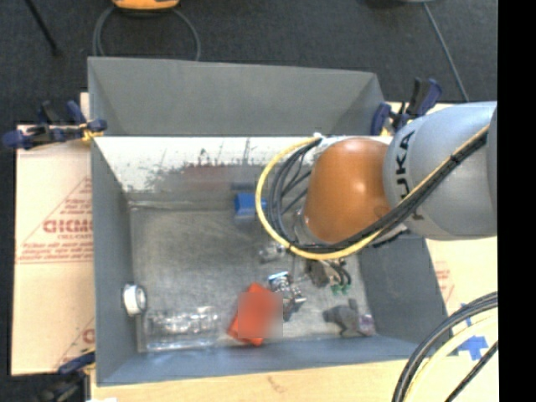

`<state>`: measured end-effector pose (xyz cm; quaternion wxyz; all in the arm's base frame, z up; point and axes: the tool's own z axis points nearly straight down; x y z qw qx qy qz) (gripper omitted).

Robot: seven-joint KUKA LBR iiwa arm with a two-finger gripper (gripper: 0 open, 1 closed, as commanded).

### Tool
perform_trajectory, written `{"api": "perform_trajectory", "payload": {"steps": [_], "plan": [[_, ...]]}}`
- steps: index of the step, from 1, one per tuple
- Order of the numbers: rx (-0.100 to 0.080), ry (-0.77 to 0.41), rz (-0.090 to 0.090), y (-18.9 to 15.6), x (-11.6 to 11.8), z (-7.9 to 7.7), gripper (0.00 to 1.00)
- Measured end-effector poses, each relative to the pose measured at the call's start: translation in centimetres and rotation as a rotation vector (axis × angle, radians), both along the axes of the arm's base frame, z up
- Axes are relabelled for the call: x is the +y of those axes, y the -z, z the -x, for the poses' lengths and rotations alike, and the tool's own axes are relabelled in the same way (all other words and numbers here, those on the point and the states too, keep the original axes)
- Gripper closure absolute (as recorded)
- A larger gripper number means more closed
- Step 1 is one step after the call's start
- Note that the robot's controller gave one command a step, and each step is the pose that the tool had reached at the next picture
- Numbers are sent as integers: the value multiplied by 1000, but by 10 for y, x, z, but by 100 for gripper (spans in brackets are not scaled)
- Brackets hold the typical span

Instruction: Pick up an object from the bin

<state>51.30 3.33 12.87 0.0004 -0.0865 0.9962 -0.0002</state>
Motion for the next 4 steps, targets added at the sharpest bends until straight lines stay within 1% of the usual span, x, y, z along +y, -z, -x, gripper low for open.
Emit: {"api": "perform_trajectory", "payload": {"steps": [1,2,3,4], "plan": [[-7,15,-3,58,-56,-5,0],[-8,-41,-3,-11,2,13,0],[3,-63,-2,35,14,7,0],[-1,-58,-1,33,12,7,100]]}}
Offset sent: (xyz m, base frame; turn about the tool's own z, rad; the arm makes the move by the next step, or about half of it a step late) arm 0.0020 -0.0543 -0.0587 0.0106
